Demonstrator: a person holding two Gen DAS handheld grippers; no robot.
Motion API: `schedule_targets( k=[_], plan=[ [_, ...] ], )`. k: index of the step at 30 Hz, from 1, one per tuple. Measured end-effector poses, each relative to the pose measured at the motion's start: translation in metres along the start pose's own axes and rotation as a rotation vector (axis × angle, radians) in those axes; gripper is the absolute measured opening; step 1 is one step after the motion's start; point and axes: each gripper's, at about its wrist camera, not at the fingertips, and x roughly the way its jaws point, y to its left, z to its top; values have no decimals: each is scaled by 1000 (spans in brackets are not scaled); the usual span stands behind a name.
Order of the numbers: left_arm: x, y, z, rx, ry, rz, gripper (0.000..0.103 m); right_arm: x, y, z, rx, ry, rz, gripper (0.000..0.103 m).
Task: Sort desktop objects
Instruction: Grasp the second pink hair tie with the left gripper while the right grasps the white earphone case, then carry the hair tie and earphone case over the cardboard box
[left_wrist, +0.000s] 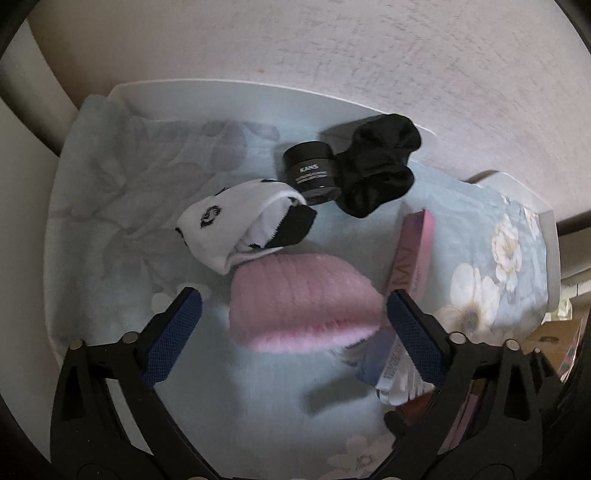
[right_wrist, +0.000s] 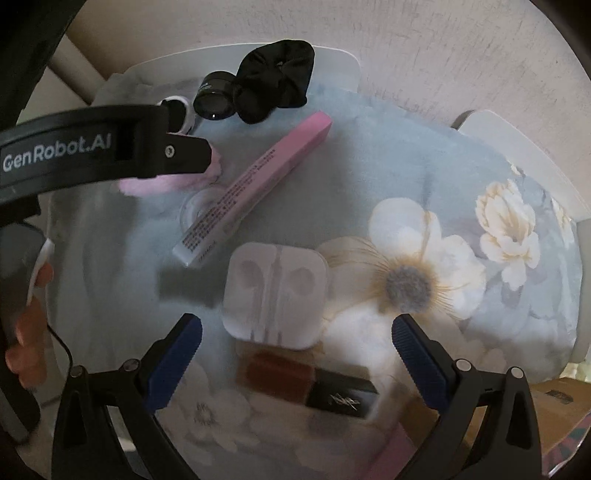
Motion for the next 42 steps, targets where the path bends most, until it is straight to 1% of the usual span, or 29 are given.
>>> schedule_targets(
  k=[2,3,4,5,6,8,9,10,11,12,14,16,19,21,22,23,26,28,31,35,38,39,42],
  plan=[
    [5,4,-2,-21,7,-12,87,2,5,-1,-6,-21,-33,101],
    [7,7,-4,-39,13,-40,85,3,7,-2,-15,-28,-49,94],
    [8,8,-6,-49,14,-55,81,4,8,-3,-18,-32,-53,91],
    [9,9,-7,-55,12,-67,78,5,9,-4,-18,-36,-55,83],
    [8,9,-9,-54,6,-68,76,7,9,-6,-18,-34,-55,73],
    [6,6,-12,-46,3,-83,65,8,6,-8,2,-39,-25,69],
    [5,6,-14,-46,0,-81,63,7,5,-9,7,-46,-24,64],
    [2,5,-16,-45,-7,-84,56,5,4,-10,8,-53,-13,59],
    [0,5,-18,-46,-12,-91,49,2,2,-10,10,-59,-7,57],
    [-4,6,-19,-49,-20,-97,47,1,0,-10,13,-58,-4,57],
    [-10,6,-21,-45,-36,-106,36,-1,-4,-11,20,-59,7,57],
    [-16,5,-22,-38,-47,-100,32,-4,-7,-13,20,-60,9,57],
    [-24,5,-27,-35,-61,-107,30,-10,-8,-14,23,-66,17,57],
    [-31,13,-27,-44,-71,-119,29,-17,-8,-16,22,-77,22,57],
    [-29,14,-16,-49,-78,-122,29,-19,-8,-16,18,-78,20,57],
    [-33,15,-18,-47,-83,-119,29,-23,-9,-18,14,-85,17,57],
    [-48,21,-19,-38,-101,-99,29,-34,-12,-20,19,-93,29,57],
    [-56,18,-20,-27,-107,-69,29,-40,-16,-22,25,-90,38,57],
    [-75,21,-23,-19,-127,-48,29,-53,-22,-26,36,-91,68,57],
    [-101,18,-30,13,-161,-14,29,-74,-27,-30,20,-103,74,57],
    [-116,12,-36,23,-178,-12,29,-94,-19,-33,15,-123,93,57],
    [-121,9,-38,28,-186,-8,29,-100,-11,-28,10,-128,91,57],
    [-137,-2,-43,49,-210,0,29,-116,-10,-30,-5,-149,81,57]
  ],
)
